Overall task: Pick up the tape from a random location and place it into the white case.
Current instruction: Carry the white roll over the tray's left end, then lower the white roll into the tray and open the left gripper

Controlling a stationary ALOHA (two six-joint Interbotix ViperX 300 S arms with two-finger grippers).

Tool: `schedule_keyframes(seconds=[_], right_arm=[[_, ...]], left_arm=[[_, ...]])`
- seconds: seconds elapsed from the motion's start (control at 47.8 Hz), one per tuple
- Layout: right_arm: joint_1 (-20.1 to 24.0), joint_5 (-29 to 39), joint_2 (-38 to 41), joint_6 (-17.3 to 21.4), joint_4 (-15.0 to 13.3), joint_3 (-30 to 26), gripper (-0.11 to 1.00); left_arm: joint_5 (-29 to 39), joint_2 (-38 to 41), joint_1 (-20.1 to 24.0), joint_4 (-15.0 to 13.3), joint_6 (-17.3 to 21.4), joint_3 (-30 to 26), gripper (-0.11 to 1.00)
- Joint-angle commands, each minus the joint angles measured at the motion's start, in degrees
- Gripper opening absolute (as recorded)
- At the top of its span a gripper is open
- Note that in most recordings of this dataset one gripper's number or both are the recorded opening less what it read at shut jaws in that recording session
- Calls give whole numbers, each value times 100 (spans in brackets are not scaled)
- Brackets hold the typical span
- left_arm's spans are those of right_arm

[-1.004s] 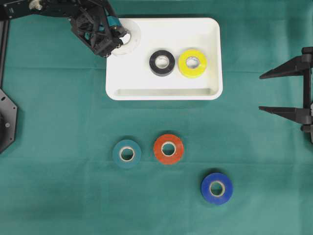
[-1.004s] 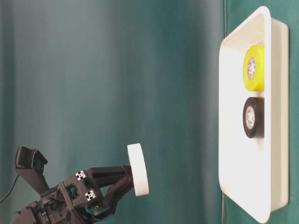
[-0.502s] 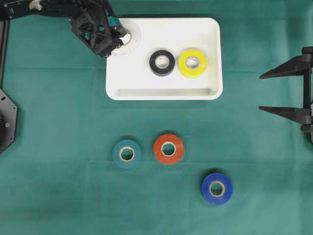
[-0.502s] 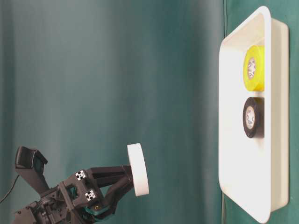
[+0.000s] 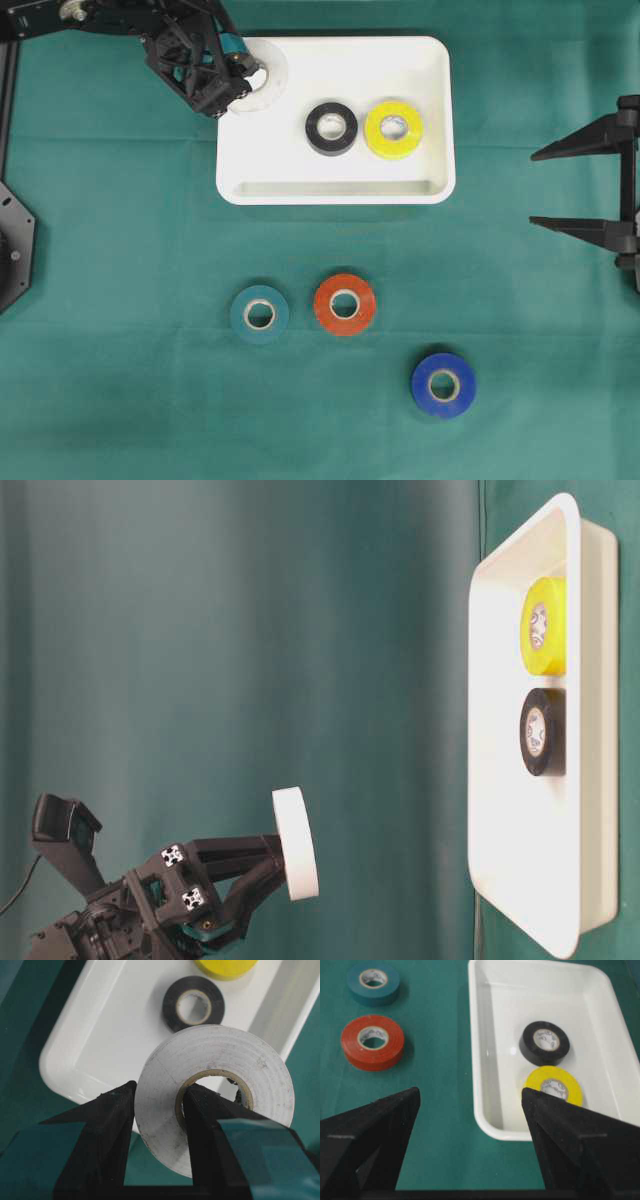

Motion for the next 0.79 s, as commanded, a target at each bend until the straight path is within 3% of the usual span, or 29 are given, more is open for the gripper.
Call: schedule_keyframes(seconds=[0.0,0.293,0.774], right_arm=[[-9,-26,35,9,-18,-167,82],[-9,-26,35,9,-18,-167,82],[-9,-26,35,9,-18,-158,82]], left_arm=[[-53,-79,0,0,-9,-97,25],[-290,62,0,0,-18,123,25],[-1758,1072,229,-9,-9,993,25]])
